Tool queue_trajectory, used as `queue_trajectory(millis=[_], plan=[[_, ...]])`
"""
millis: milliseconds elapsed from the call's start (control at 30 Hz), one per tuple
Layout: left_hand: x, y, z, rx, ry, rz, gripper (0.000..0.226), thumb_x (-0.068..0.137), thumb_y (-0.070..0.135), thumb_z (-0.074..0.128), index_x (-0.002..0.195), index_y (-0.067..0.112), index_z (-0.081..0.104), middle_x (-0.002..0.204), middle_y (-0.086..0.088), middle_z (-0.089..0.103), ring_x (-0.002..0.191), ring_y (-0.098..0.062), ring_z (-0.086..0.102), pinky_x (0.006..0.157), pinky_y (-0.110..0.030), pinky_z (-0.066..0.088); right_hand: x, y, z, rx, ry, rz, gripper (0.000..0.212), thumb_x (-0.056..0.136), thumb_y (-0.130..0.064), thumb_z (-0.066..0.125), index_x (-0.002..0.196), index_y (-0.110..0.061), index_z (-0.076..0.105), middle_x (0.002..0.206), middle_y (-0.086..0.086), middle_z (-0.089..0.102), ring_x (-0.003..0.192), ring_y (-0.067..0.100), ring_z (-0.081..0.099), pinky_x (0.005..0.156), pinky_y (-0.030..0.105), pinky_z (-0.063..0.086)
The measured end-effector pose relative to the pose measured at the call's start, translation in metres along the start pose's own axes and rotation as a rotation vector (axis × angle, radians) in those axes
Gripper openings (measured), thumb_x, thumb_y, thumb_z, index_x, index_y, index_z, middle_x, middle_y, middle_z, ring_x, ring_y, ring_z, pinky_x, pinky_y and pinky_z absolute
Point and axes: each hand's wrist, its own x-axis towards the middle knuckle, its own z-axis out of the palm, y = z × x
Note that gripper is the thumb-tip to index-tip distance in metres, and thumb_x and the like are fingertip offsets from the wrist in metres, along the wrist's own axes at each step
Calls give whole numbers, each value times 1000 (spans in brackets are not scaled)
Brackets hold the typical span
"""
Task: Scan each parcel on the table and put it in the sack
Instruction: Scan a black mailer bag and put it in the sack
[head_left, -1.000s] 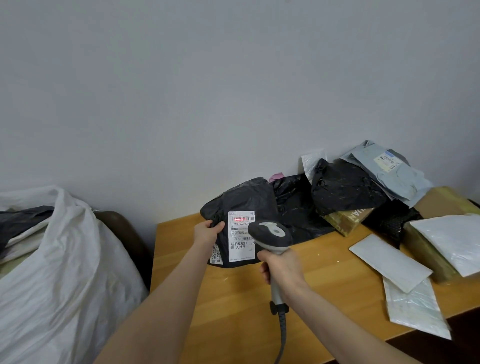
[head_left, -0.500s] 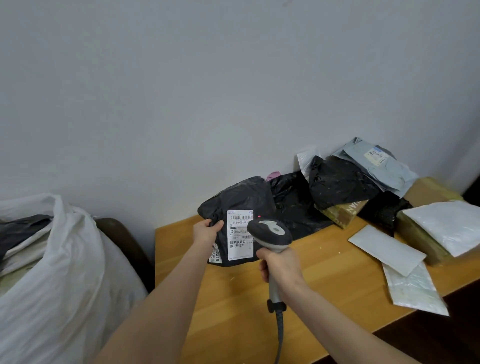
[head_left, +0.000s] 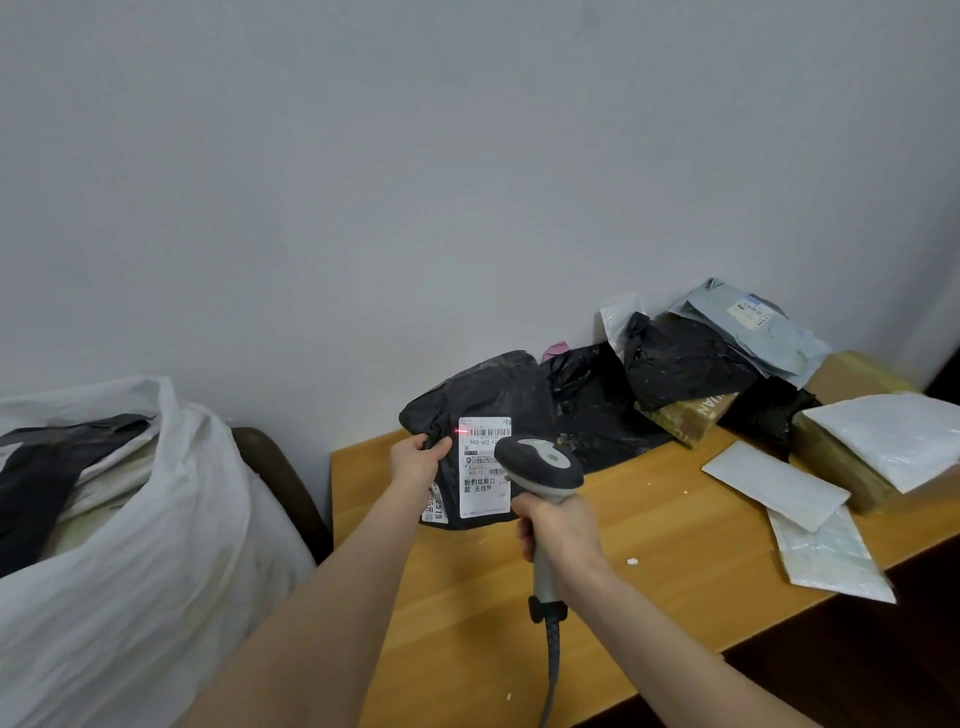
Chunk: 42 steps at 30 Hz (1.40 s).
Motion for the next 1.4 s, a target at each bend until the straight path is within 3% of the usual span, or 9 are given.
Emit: queue_trajectory(millis=[233, 333, 400, 467, 700, 1000, 1067, 1267, 1400], plan=[[-54, 4, -35, 1, 11, 49, 16, 89, 12, 67, 77, 19, 59, 92, -8, 68, 94, -29, 65, 90, -45, 52, -46, 8, -1, 87, -35, -61, 9, 87, -4, 63, 78, -2, 64, 50, 5, 60, 41, 14, 50, 43, 23, 43], [-80, 13, -60, 16, 27, 87, 2, 89, 15, 66, 90, 14, 65, 103, -12, 69, 95, -29, 66, 91, -45, 53, -62, 4, 8, 102, -21, -83, 14, 87, -5, 65, 73, -6, 62, 49, 3, 60, 41, 13, 52, 45, 24, 45], [-95, 22, -80, 13, 37, 109, 10, 90, 15, 66, 99, 10, 66, 106, -13, 69, 98, -31, 66, 92, -48, 52, -72, -4, 20, 88, -19, -109, 16, 86, -6, 66, 70, -7, 62, 46, 1, 60, 41, 13, 52, 47, 26, 46], [-107, 35, -103, -2, 43, 168, 3, 90, 12, 65, 88, 11, 65, 103, -16, 70, 98, -33, 66, 92, -51, 52, -79, -14, 38, 80, -32, -140, 16, 85, -7, 67, 70, -7, 62, 46, 0, 61, 41, 12, 53, 48, 26, 46], [-113, 77, -224, -47, 214, 326, 11, 89, 12, 65, 79, 16, 63, 96, -13, 71, 99, -34, 66, 94, -51, 50, -109, -41, 153, 30, -149, -258, 7, 85, -10, 67, 81, -5, 64, 60, 5, 64, 48, 14, 56, 51, 28, 48], [-62, 112, -462, -79, 506, 411, 14, 90, 16, 64, 77, 21, 64, 93, -7, 71, 91, -26, 66, 84, -39, 54, -133, -51, 341, -72, -285, -306, 6, 79, -8, 67, 74, -5, 64, 49, 3, 62, 45, 16, 54, 49, 27, 46], [-45, 107, -510, 7, 537, 381, 6, 90, 17, 64, 90, 12, 68, 102, -11, 71, 94, -28, 66, 89, -42, 53, -136, -48, 375, -76, -295, -285, 6, 78, -7, 67, 73, -5, 64, 50, 4, 62, 46, 17, 55, 52, 28, 48], [-23, 49, -575, 608, 614, 92, 52, 84, 16, 68, 130, 7, 46, 126, -17, 57, 114, -35, 56, 90, -40, 46, -139, -29, 425, -129, -260, -256, 8, 79, -7, 65, 71, -6, 64, 52, 5, 62, 47, 17, 54, 49, 26, 46], [-19, 53, -540, 1080, 488, 301, 71, 83, 29, 66, 145, 23, 31, 146, -13, 34, 136, -32, 29, 107, -47, 32, -134, -23, 434, -128, -216, -218, 6, 79, -6, 64, 74, -5, 65, 53, 6, 61, 43, 14, 53, 44, 22, 44]])
